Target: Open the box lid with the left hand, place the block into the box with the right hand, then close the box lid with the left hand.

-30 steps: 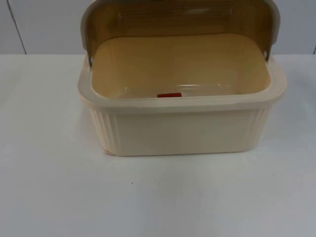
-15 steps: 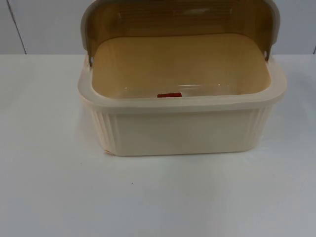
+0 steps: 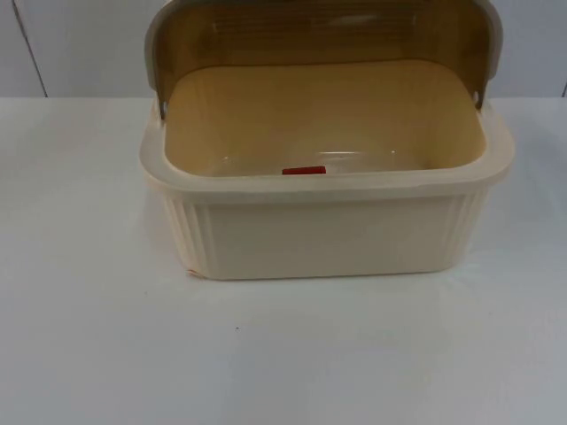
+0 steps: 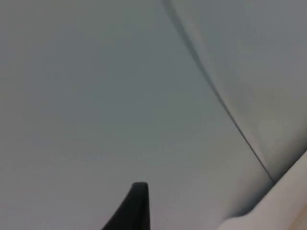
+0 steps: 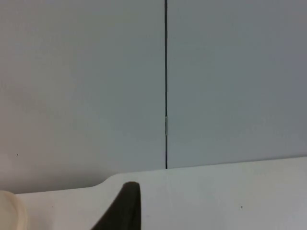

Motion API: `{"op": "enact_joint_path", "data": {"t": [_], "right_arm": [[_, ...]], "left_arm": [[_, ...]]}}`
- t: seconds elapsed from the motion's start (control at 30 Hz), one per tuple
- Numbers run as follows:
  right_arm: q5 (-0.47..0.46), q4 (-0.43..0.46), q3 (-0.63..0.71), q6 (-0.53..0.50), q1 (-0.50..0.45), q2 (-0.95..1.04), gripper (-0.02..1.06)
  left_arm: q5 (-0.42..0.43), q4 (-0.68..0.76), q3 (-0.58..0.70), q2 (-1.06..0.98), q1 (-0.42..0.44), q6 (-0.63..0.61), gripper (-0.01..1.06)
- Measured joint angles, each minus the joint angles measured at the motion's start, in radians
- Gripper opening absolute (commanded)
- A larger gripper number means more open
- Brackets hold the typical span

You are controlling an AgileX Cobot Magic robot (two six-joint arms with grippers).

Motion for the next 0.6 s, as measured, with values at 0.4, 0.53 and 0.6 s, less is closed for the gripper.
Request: {"op": "enact_joint_path", "data": {"t": [0.4, 0.53, 0.6], "right_arm": [[0.002, -0.002, 0.0, 0.004, 0.0, 0.0, 1.01], [0.002, -0.002, 0.0, 0.004, 0.0, 0.0, 1.01], [0.002, -0.002, 0.0, 0.004, 0.0, 0.0, 1.01]], "left_arm": [[-0.165, -0.013, -0.014, 0.152, -0.114, 0.394, 1.05], [-0.169, -0.065, -0.014, 0.193, -0.121, 0.45, 1.05], [-0.169, -0.082, -0.014, 0.198, -0.121, 0.467, 1.05]]}}
